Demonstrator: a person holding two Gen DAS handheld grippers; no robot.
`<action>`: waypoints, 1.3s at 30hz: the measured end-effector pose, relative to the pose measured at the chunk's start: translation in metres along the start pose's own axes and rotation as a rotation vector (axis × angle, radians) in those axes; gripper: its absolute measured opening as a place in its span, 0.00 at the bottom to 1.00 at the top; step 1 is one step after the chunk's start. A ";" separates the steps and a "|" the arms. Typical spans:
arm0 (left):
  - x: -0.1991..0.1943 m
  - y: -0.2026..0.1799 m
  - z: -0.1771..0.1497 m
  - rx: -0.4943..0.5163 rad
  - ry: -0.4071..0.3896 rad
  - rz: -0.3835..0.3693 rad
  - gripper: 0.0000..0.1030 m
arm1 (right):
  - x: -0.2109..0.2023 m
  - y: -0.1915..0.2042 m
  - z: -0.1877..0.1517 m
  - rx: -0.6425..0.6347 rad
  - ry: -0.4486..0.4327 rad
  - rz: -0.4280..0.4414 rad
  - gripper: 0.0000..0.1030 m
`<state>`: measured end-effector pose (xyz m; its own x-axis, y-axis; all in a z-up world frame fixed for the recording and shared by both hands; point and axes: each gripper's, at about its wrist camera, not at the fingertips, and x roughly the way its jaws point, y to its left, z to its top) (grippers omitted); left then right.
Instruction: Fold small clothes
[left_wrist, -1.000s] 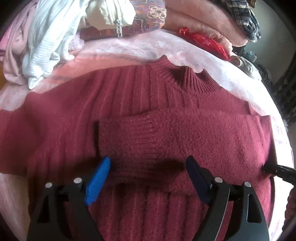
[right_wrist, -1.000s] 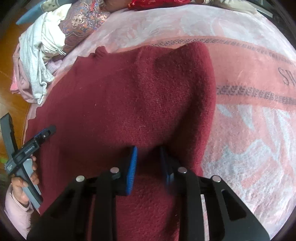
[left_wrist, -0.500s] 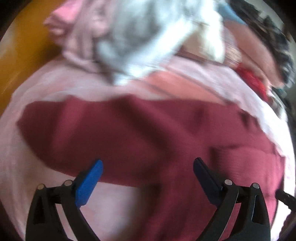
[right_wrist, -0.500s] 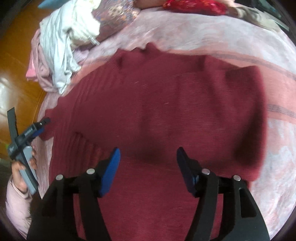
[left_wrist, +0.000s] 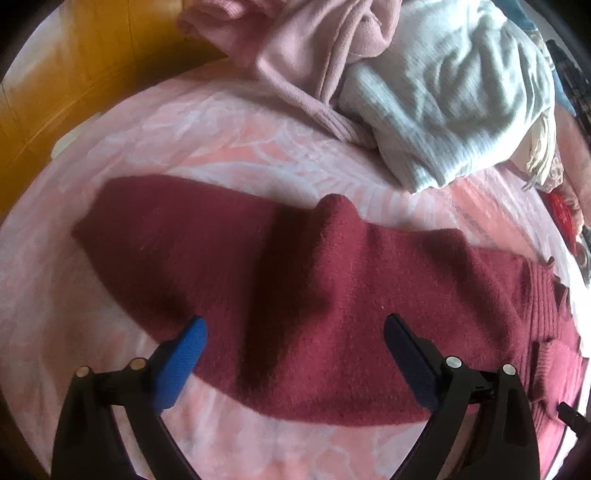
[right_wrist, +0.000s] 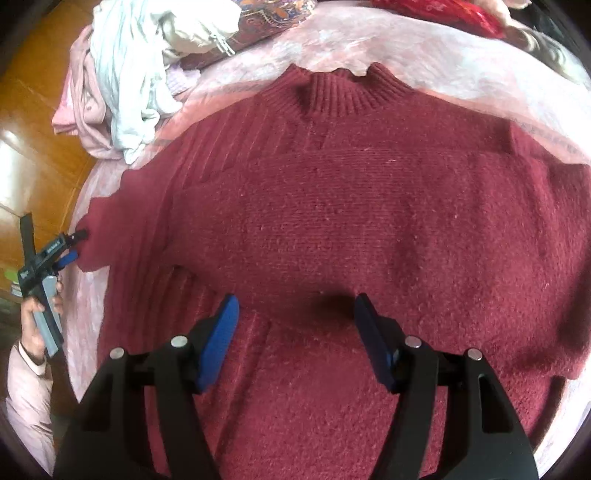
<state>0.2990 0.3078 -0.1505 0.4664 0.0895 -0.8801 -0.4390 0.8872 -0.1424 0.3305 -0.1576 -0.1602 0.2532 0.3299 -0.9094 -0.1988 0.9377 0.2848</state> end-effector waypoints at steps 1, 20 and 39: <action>0.003 0.002 -0.001 -0.003 0.004 0.000 0.92 | 0.002 0.000 0.000 -0.002 0.001 -0.001 0.63; 0.023 -0.009 -0.014 0.107 0.057 0.050 0.92 | -0.002 -0.015 -0.007 0.021 -0.006 0.062 0.62; -0.069 -0.110 -0.020 0.104 -0.159 -0.422 0.09 | -0.036 -0.065 -0.020 0.086 -0.054 0.047 0.58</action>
<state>0.2994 0.1953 -0.0834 0.7034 -0.2276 -0.6734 -0.1097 0.9012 -0.4192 0.3151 -0.2327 -0.1521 0.2968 0.3771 -0.8774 -0.1308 0.9261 0.3538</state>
